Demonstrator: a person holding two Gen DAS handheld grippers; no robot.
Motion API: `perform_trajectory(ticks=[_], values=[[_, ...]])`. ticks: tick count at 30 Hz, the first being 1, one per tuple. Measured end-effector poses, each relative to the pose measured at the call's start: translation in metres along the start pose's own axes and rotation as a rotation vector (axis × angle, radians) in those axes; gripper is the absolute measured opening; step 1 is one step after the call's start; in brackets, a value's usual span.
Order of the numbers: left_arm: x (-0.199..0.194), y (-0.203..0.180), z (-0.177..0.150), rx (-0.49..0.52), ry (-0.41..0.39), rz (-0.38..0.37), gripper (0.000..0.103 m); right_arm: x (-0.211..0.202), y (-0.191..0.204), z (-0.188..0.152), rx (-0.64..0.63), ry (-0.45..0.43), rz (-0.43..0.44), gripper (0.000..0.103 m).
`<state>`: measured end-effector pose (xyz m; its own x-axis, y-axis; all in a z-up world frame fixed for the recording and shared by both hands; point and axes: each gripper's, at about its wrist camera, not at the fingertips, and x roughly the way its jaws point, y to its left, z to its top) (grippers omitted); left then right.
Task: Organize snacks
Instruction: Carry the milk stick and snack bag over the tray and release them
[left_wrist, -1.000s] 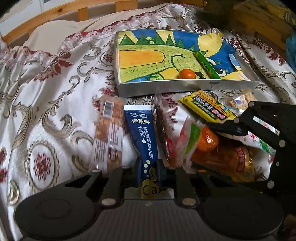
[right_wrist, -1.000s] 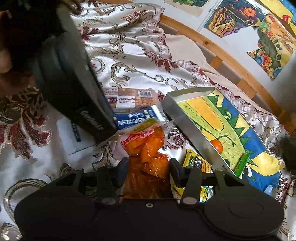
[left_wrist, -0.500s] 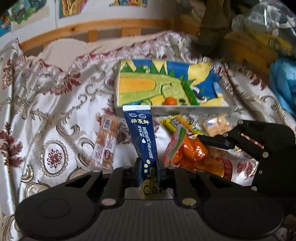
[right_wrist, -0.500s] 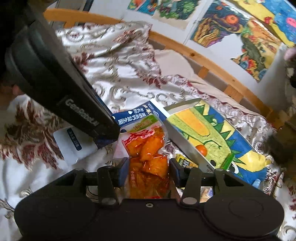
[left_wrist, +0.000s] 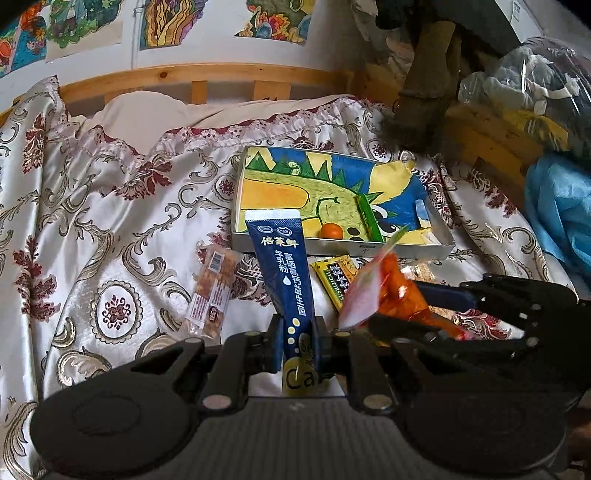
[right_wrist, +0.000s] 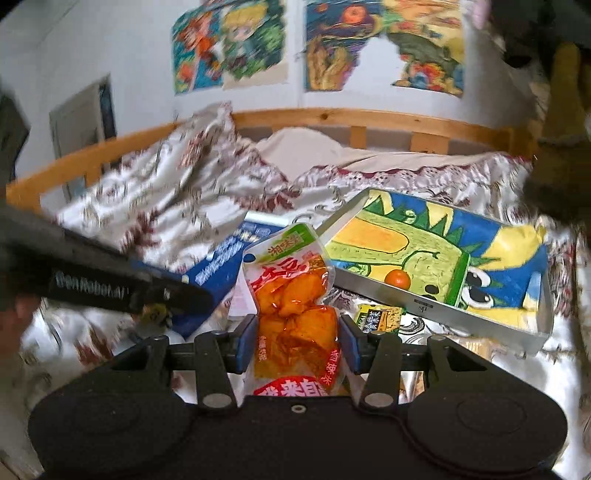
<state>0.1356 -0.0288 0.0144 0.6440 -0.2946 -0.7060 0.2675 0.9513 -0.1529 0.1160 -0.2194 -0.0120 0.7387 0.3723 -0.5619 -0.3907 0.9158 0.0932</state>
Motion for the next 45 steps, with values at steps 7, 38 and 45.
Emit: perform_trajectory(ticks=[7,38,45], values=[[0.002,-0.003,0.005,-0.005,-0.025,-0.015,0.016,-0.015,-0.040,0.007,0.244,-0.087,0.036,0.049],[0.201,-0.025,0.142,-0.057,-0.066,-0.078,0.016,0.069,-0.194,0.043,0.463,-0.218,-0.162,0.049],[0.214,-0.026,0.138,-0.062,-0.025,-0.073,0.016,0.083,-0.214,0.036,0.553,-0.150,-0.132,0.049]])
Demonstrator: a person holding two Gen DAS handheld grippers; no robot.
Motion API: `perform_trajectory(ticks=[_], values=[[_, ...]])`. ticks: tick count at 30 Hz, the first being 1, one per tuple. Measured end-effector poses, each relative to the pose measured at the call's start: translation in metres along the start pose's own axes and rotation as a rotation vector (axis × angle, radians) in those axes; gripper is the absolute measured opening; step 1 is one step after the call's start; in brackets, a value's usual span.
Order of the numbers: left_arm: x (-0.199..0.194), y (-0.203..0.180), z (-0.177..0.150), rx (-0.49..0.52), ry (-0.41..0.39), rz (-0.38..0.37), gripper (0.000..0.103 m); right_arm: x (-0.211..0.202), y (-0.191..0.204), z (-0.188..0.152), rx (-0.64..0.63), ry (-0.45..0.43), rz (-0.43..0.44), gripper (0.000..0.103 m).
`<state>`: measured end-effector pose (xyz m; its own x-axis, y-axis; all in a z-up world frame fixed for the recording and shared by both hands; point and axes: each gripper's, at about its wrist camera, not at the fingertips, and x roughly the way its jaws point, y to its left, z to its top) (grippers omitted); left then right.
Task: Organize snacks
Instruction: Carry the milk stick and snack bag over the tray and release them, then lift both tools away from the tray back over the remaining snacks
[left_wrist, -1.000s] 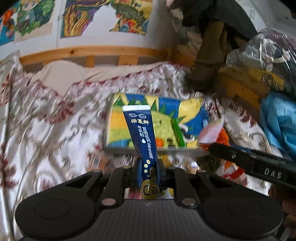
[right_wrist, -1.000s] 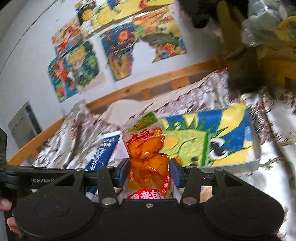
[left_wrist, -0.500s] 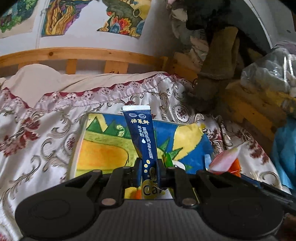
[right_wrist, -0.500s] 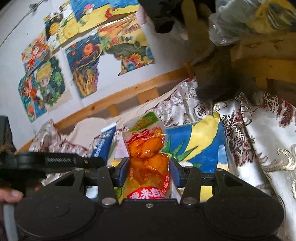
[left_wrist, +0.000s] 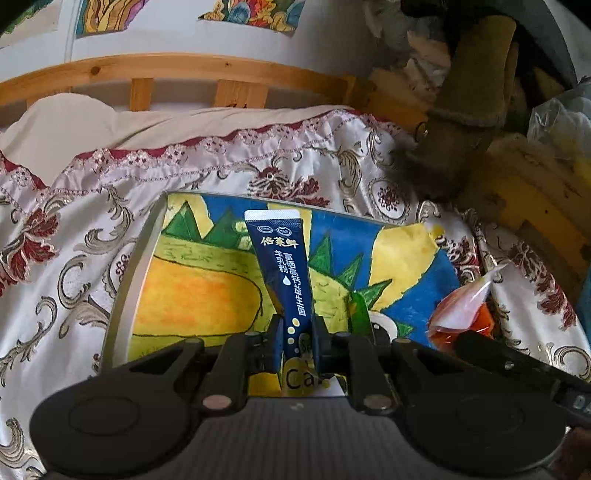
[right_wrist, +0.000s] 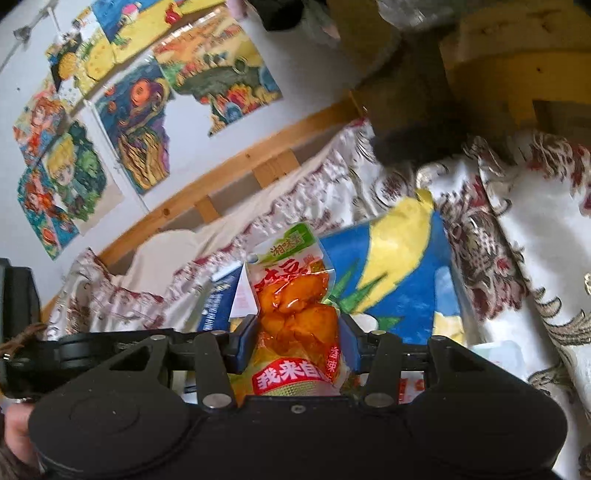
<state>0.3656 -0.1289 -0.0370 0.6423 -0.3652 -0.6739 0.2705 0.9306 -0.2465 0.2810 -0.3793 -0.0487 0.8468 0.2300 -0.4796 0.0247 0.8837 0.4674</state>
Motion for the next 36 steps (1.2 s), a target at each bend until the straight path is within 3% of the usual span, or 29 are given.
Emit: perform_trajectory(ticks=[15,21,26,32,36], values=[[0.036,0.001,0.002,0.025,0.085,0.049,0.017,0.040,-0.024,0.006,0.072,0.017,-0.080,0.049],[0.048,0.006,0.002,0.032,0.110,0.053,0.017,0.068,-0.024,0.004,-0.012,0.088,-0.161,0.049],[0.050,0.007,-0.002,0.029,0.099,0.051,0.018,0.077,-0.027,-0.003,-0.009,0.114,-0.165,0.051],[0.046,0.002,-0.004,0.042,0.092,0.075,0.023,0.074,-0.017,-0.003,-0.056,0.104,-0.187,0.060],[0.033,0.001,-0.004,0.022,0.072,0.084,0.043,0.065,-0.008,-0.002,-0.091,0.087,-0.196,0.073]])
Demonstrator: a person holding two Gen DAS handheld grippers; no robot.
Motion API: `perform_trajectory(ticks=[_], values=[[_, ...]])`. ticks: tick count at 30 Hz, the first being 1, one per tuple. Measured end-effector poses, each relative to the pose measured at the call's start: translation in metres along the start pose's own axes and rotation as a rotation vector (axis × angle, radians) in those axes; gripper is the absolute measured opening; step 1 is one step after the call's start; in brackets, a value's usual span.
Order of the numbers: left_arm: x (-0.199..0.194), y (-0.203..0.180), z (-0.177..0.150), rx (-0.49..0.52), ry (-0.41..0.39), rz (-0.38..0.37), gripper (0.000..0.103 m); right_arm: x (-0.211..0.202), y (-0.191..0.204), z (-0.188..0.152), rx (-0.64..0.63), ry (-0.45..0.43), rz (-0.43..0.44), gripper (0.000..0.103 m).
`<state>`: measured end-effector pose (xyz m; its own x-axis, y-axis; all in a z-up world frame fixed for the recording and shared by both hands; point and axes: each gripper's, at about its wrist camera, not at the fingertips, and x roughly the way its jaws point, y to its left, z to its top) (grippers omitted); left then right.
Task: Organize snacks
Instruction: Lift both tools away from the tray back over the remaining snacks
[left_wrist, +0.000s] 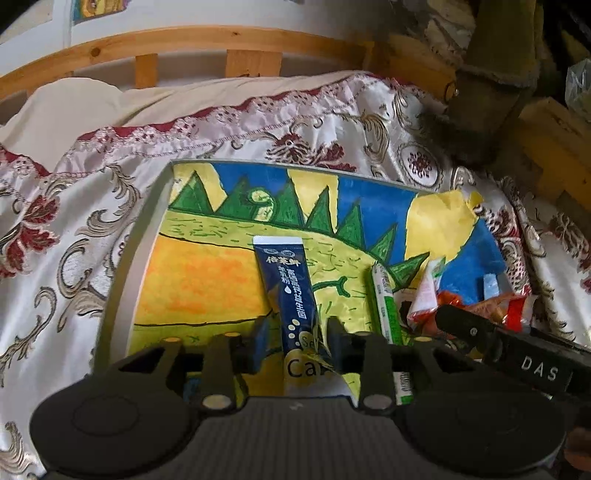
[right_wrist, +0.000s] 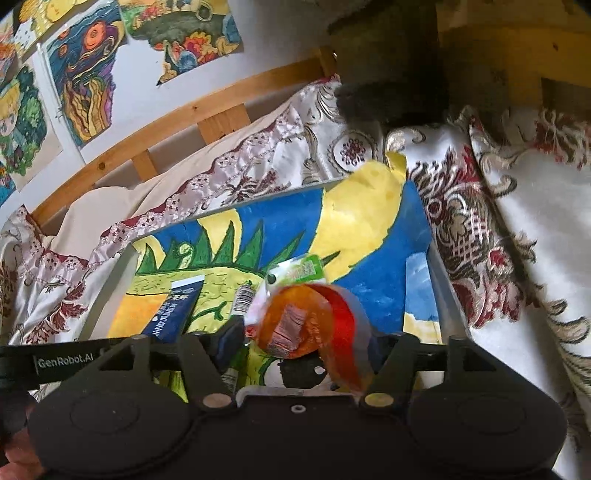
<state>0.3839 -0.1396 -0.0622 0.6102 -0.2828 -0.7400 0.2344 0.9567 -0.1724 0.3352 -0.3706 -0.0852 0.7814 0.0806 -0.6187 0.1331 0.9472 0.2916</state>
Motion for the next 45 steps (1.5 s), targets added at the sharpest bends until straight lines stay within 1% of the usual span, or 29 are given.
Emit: perform_trajectory(ticks=[1,2,3,4,5,7,8,10,12,14,16,18,22,27,32,35,39,45], values=[[-0.005,0.000,0.000,-0.001,-0.006,-0.001,0.046,-0.005,0.003,0.001,-0.006,-0.013,0.001,0.077],[-0.011,0.001,0.000,-0.004,-0.014,0.002,0.047,-0.010,0.005,0.001,-0.008,-0.024,0.003,0.079],[-0.018,0.001,0.000,-0.007,-0.023,0.006,0.052,-0.017,0.008,0.002,-0.009,-0.038,0.006,0.082],[-0.026,0.002,0.000,-0.012,-0.034,0.012,0.058,-0.023,0.010,0.003,-0.009,-0.049,0.008,0.084],[-0.034,0.003,-0.001,-0.017,-0.046,0.015,0.062,-0.030,0.012,0.004,-0.010,-0.061,0.013,0.085],[-0.053,0.006,-0.002,-0.030,-0.076,0.020,0.073,-0.047,0.018,0.005,-0.019,-0.089,0.020,0.091],[-0.065,0.008,-0.003,-0.039,-0.097,0.020,0.075,-0.056,0.022,0.006,-0.028,-0.103,0.022,0.092],[-0.085,0.012,-0.005,-0.052,-0.125,0.020,0.083,-0.077,0.029,0.006,-0.044,-0.140,0.029,0.096],[-0.108,0.015,-0.008,-0.059,-0.156,0.027,0.085,-0.098,0.034,0.004,-0.051,-0.176,0.039,0.099],[-0.129,0.018,-0.013,-0.059,-0.183,0.033,0.088,-0.116,0.040,0.002,-0.062,-0.197,0.047,0.100],[-0.150,0.021,-0.020,-0.062,-0.207,0.039,0.094,-0.135,0.048,-0.001,-0.084,-0.216,0.056,0.102],[-0.170,0.025,-0.028,-0.068,-0.228,0.046,0.097,-0.154,0.057,-0.008,-0.113,-0.237,0.059,0.102],[-0.203,0.030,-0.048,-0.075,-0.252,0.051,0.100,-0.188,0.068,-0.027,-0.152,-0.266,0.063,0.102],[-0.237,0.032,-0.076,-0.060,-0.276,0.059,0.102,-0.227,0.076,-0.051,-0.155,-0.313,0.078,0.102],[-0.260,0.034,-0.104,-0.047,-0.280,0.070,0.102,-0.254,0.082,-0.078,-0.178,-0.334,0.052,0.102],[-0.268,0.036,-0.121,-0.028,-0.268,0.075,0.103,-0.264,0.084,-0.096,-0.178,-0.315,0.040,0.102],[-0.275,0.040,-0.141,0.013,-0.230,0.087,0.103,-0.272,0.090,-0.120,-0.189,-0.262,0.044,0.102],[-0.282,0.050,-0.165,0.017,-0.176,0.096,0.102,-0.272,0.107,-0.142,-0.233,-0.190,0.034,0.102]])
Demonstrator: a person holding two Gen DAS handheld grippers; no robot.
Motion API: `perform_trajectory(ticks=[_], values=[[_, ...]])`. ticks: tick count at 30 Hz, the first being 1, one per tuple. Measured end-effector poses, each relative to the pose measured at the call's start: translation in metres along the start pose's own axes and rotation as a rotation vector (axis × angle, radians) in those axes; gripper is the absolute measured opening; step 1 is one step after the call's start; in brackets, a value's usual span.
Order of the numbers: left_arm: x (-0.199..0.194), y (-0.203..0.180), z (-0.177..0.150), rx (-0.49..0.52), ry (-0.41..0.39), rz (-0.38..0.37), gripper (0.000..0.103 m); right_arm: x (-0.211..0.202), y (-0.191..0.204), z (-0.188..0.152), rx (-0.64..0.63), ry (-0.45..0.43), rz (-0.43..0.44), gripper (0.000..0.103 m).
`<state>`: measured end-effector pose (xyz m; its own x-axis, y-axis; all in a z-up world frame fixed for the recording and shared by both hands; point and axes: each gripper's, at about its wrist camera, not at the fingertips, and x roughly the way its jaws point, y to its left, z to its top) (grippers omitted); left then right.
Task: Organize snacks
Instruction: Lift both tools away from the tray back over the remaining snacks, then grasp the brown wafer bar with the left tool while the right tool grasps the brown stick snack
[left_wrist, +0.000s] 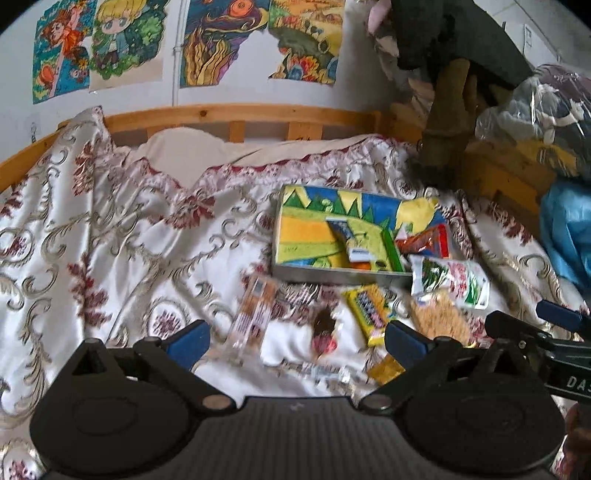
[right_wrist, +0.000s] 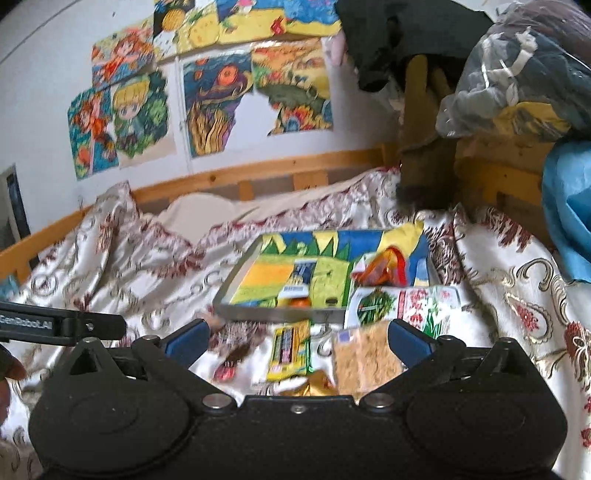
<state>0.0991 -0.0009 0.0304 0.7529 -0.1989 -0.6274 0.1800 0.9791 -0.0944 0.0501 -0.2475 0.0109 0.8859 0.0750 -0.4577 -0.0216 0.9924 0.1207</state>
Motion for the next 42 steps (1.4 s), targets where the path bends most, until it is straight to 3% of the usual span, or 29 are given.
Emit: perform_trajectory(ticks=[8,19,26,42], values=[[0.007,0.017,-0.016,-0.025,0.082,0.044,0.103,0.015,0.013,-0.014,-0.069,0.101,0.018,0.102],[0.053,0.029,-0.015,0.005,0.165,0.107,0.102,0.066,0.034,-0.033,-0.133,0.222,0.096,0.102],[0.077,0.043,-0.011,-0.028,0.188,0.150,0.102,0.087,0.042,-0.037,-0.166,0.244,0.095,0.102],[0.121,0.068,0.001,-0.047,0.189,0.138,0.102,0.129,0.055,-0.038,-0.184,0.215,0.097,0.102]])
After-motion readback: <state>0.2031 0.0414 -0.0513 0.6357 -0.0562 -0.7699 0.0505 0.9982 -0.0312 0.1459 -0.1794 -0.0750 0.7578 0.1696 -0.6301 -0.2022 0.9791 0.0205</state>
